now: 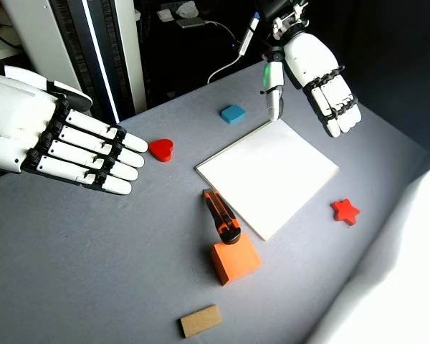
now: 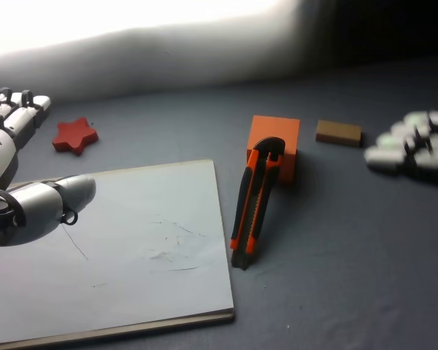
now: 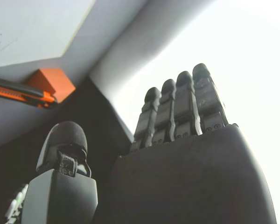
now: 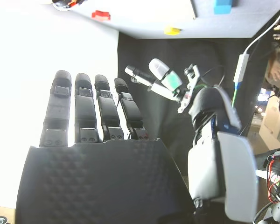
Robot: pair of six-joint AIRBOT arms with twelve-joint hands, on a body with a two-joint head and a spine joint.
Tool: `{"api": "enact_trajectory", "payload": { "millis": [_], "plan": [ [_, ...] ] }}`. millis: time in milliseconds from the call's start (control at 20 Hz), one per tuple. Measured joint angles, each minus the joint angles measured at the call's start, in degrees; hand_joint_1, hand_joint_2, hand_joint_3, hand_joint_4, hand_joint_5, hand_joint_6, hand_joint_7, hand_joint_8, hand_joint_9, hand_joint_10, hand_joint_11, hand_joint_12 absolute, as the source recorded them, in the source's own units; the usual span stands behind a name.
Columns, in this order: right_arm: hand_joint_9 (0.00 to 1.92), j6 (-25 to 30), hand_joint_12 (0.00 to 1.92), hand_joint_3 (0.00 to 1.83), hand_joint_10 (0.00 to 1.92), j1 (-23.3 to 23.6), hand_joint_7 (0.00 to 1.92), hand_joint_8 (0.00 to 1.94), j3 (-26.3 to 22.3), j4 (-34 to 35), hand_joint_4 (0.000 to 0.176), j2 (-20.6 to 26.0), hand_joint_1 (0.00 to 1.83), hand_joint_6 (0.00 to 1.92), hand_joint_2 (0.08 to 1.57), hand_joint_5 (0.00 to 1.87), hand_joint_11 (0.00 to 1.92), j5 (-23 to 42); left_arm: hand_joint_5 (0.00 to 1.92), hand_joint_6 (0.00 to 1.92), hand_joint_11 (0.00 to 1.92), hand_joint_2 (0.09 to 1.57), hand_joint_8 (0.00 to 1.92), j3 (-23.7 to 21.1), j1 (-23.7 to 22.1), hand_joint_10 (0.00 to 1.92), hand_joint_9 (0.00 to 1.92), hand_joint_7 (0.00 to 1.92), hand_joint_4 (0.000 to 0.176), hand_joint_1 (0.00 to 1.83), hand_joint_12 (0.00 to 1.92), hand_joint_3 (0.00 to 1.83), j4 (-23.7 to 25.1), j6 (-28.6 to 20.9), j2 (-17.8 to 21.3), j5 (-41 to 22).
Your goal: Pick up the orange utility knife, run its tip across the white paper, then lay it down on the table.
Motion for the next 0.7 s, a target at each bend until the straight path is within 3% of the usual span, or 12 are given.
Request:
{"api": "enact_trajectory", "payload": {
  "millis": [250, 350, 600, 700],
  "plan": [
    [0.00, 4.9, 0.00, 0.00, 0.00, 9.4, 0.00, 0.00, 7.8, -19.7, 0.000, -9.5, 1.12, 0.00, 1.08, 0.00, 0.00, -4.3, 0.00, 0.00, 0.00, 1.28, 0.00, 0.5, -0.7, 0.00, 0.00, 0.00, 0.000, 0.06, 0.00, 0.00, -0.3, 0.8, 0.3, 4.0],
    [0.00, 12.0, 0.00, 0.00, 0.00, 15.5, 0.00, 0.00, 11.5, -29.4, 0.000, -13.9, 1.10, 0.00, 1.09, 0.00, 0.00, -8.0, 0.00, 0.00, 0.01, 1.29, 0.00, 0.5, -0.1, 0.00, 0.00, 0.00, 0.000, 0.06, 0.00, 0.00, 0.0, 0.8, 0.3, 6.1],
    [0.00, 28.6, 0.00, 0.00, 0.00, 23.7, 0.00, 0.00, 17.2, -48.7, 0.000, -21.4, 1.09, 0.00, 1.07, 0.00, 0.00, -11.8, 0.00, 0.00, 0.00, 1.28, 0.00, 0.5, 2.4, 0.00, 0.00, 0.00, 0.000, 0.09, 0.01, 0.00, 0.5, 0.2, 0.3, 5.3],
    [0.00, 41.6, 0.00, 0.00, 0.00, 25.6, 0.00, 0.00, 20.8, -66.1, 0.000, -24.1, 1.10, 0.00, 1.06, 0.00, 0.00, -7.2, 0.00, 0.00, 0.02, 1.28, 0.00, 0.5, 3.4, 0.00, 0.00, 0.00, 0.000, 0.11, 0.03, 0.00, 0.2, -0.4, 0.3, 4.7]
  ]
}}
